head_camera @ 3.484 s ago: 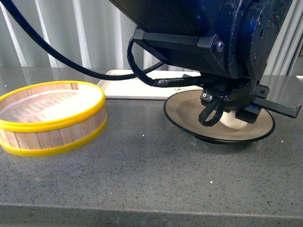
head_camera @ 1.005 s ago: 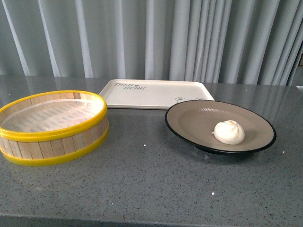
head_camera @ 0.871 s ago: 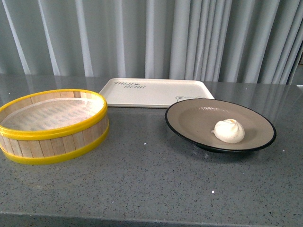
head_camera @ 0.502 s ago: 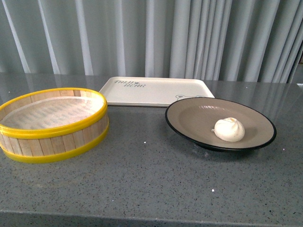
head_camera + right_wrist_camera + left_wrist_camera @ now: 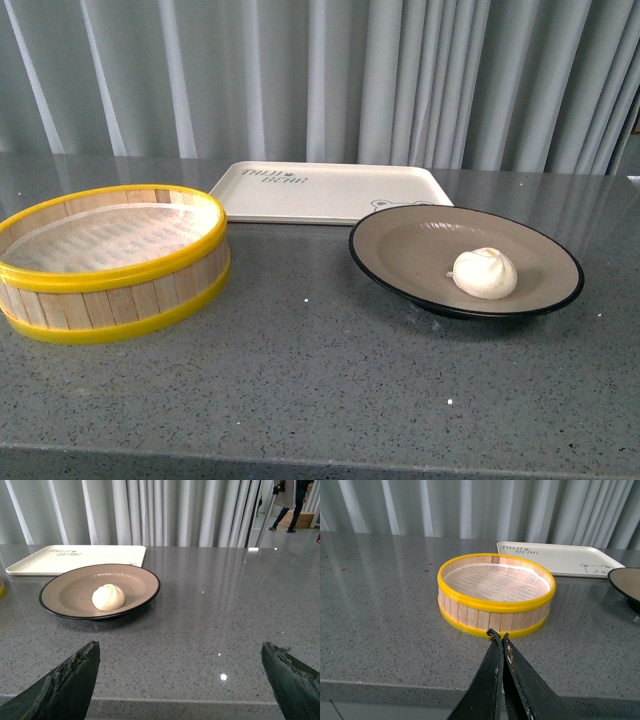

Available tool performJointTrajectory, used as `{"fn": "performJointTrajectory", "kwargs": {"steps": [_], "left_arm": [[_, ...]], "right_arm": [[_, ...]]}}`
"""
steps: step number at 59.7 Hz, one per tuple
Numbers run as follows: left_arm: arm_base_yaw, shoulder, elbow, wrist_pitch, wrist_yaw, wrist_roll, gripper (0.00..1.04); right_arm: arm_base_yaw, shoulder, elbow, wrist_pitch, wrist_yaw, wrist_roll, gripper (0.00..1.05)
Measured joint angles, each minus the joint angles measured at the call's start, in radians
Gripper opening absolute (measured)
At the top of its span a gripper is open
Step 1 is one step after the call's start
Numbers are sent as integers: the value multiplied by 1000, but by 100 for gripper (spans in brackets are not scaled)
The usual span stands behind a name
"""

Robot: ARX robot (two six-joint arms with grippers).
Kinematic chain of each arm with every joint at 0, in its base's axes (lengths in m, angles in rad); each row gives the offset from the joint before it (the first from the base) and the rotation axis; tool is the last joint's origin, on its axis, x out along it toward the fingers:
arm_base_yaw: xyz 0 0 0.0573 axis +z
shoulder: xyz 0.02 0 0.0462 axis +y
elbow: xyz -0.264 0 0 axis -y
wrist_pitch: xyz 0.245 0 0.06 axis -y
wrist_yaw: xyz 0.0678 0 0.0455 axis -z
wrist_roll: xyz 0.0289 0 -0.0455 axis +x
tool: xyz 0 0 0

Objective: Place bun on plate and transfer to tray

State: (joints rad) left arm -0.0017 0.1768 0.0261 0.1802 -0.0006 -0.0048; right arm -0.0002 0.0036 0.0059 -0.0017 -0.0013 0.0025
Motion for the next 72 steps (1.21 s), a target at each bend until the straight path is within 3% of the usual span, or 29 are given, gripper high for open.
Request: {"fn": "performJointTrajectory", "kwargs": {"steps": [7,22,55,70,72], "left_arm": [[0,-141,0,-171,0,0,4],[0,-173,0,-180,0,0,4],[0,-173,0,-180,0,0,99],[0,-173,0,-180,0,0,98],[0,-173,0,-180,0,0,98]], "right_arm": [[0,0,0,0,0,0,96],[0,0,0,0,0,0,96],[0,0,0,0,0,0,96],[0,0,0,0,0,1,96],[-2,40,27,-64,-17,84,96]]}}
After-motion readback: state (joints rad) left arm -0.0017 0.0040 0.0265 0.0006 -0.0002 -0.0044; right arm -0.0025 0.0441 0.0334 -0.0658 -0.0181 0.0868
